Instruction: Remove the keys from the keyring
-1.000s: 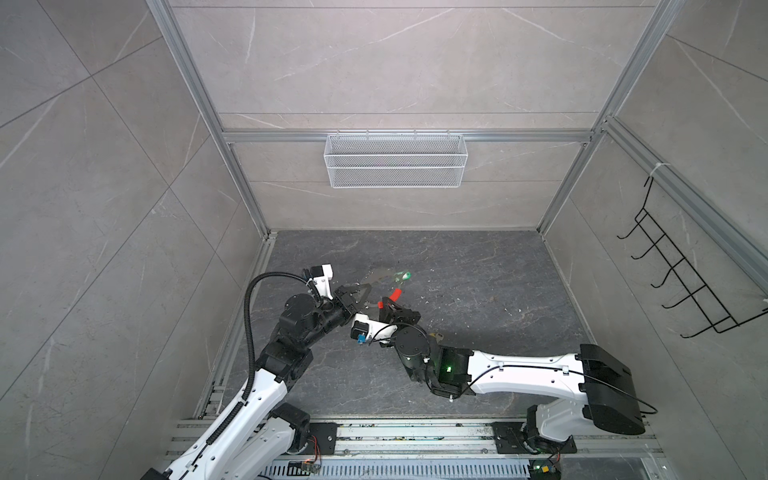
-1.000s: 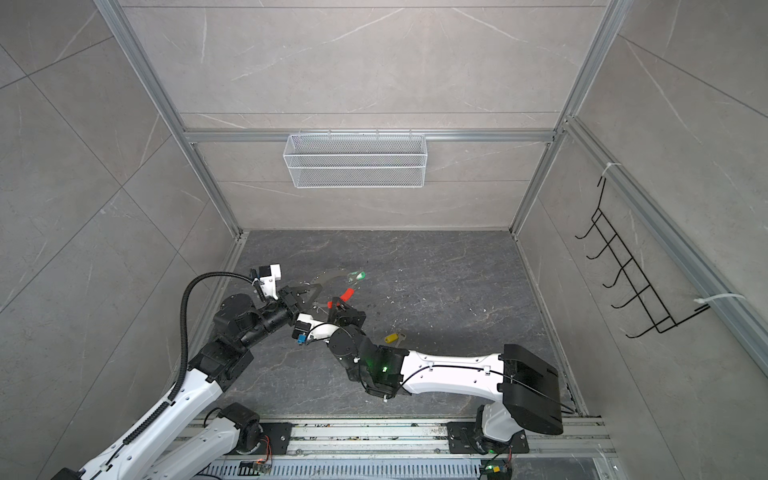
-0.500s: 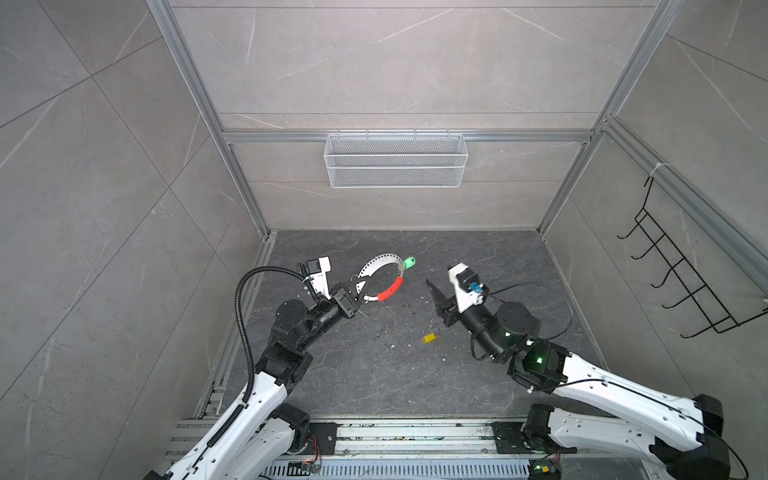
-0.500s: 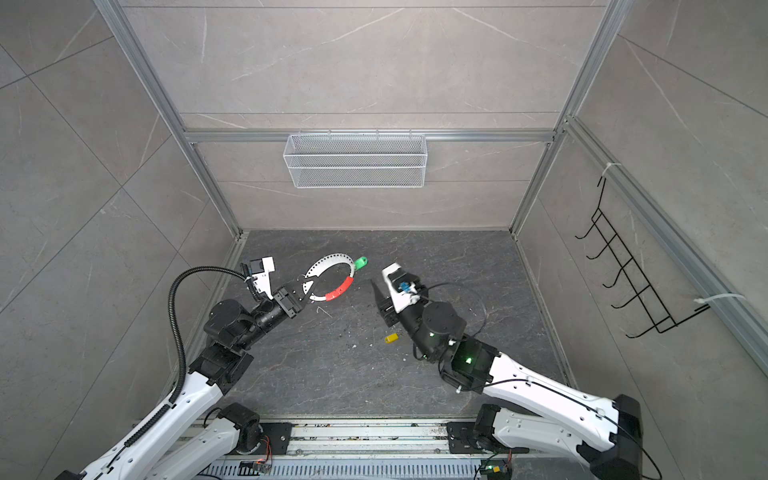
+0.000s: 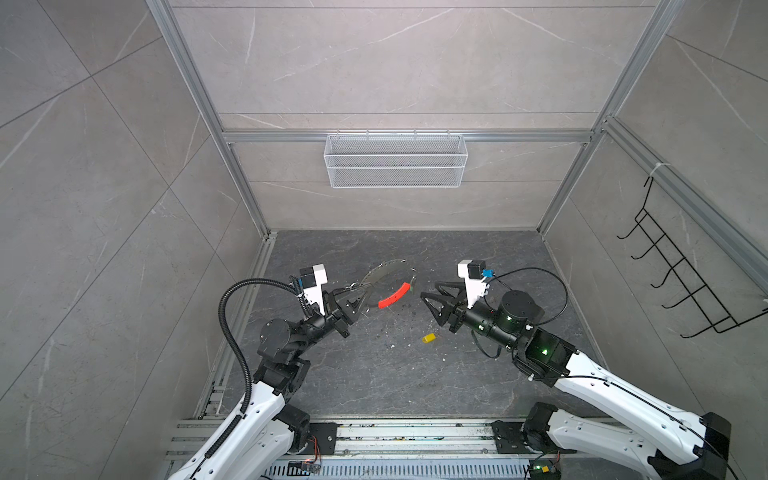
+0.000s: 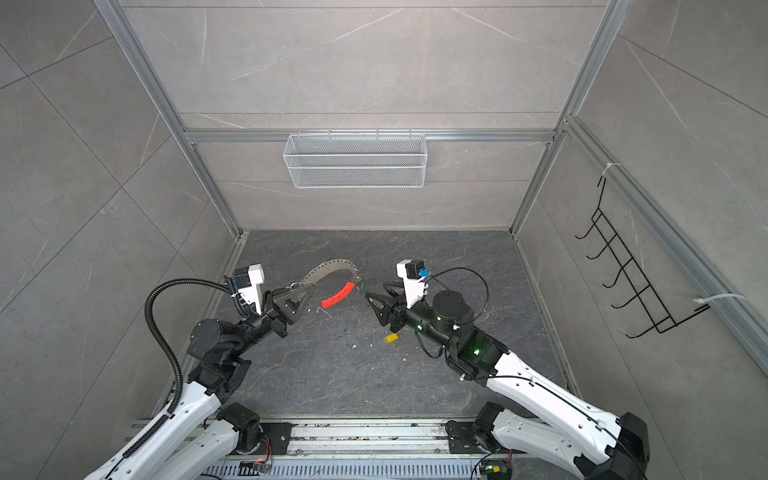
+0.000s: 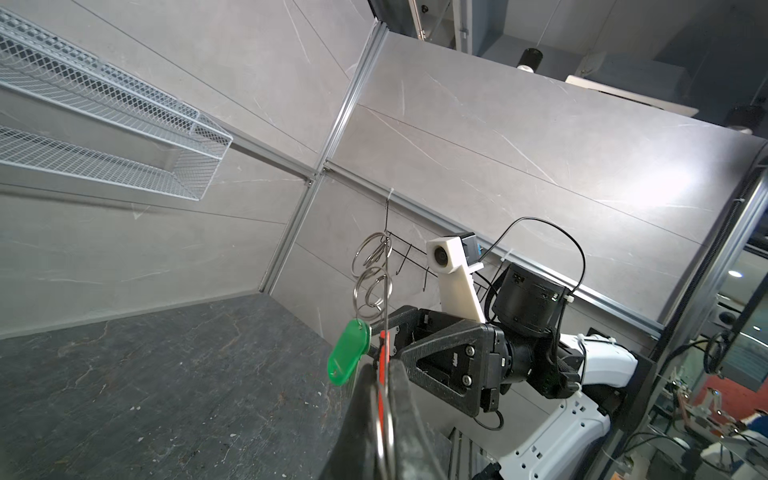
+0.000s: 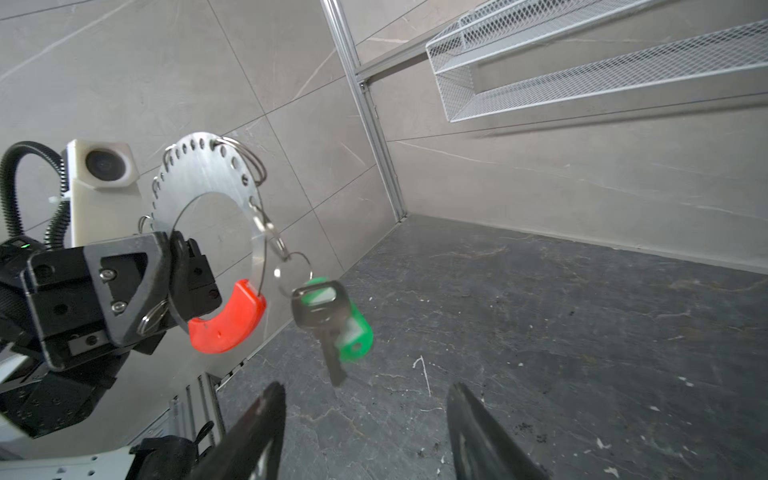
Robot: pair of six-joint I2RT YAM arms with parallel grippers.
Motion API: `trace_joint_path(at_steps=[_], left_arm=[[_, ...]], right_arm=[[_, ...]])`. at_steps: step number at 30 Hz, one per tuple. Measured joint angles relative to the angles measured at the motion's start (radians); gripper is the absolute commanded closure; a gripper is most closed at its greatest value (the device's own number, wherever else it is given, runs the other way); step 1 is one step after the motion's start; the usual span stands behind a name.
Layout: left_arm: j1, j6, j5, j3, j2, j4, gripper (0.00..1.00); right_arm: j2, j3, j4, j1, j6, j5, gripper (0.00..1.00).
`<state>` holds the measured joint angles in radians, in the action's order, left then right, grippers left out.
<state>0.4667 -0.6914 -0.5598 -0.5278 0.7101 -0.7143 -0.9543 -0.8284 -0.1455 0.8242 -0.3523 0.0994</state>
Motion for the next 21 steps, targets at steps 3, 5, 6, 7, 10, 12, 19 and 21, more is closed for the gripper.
trace_joint_path(at_steps=[3,5,6,7,10,12,19,21], left_arm=[[0.000,0.004,-0.028,0.000,0.000,0.007,1.00],[0.001,0.004,-0.045,-0.004,-0.001,0.027,1.00],[0.002,0.004,-0.050,-0.010,-0.003,0.049,1.00],[0.003,0.004,-0.053,-0.016,-0.005,0.068,1.00],[0.005,0.003,-0.072,-0.051,-0.013,0.155,1.00],[0.005,-0.003,-0.084,-0.095,-0.008,0.232,1.00],[0.005,-0.038,-0.130,-0.275,0.074,0.500,1.00],[0.005,-0.044,-0.132,-0.306,0.092,0.573,1.00]], right_arm=[[0.008,-0.012,0.022,-0.001,0.011,0.049,0.42],[0.021,-0.028,0.047,-0.001,0.028,0.067,0.44],[0.034,-0.032,0.060,-0.001,0.036,0.074,0.44],[0.048,-0.035,0.071,-0.001,0.044,0.074,0.44],[0.099,-0.036,0.107,-0.001,0.079,0.075,0.45],[0.121,-0.036,0.132,-0.001,0.104,0.074,0.46],[0.099,-0.036,0.193,-0.001,0.163,0.069,0.48],[0.082,-0.036,0.199,-0.001,0.174,0.069,0.50]])
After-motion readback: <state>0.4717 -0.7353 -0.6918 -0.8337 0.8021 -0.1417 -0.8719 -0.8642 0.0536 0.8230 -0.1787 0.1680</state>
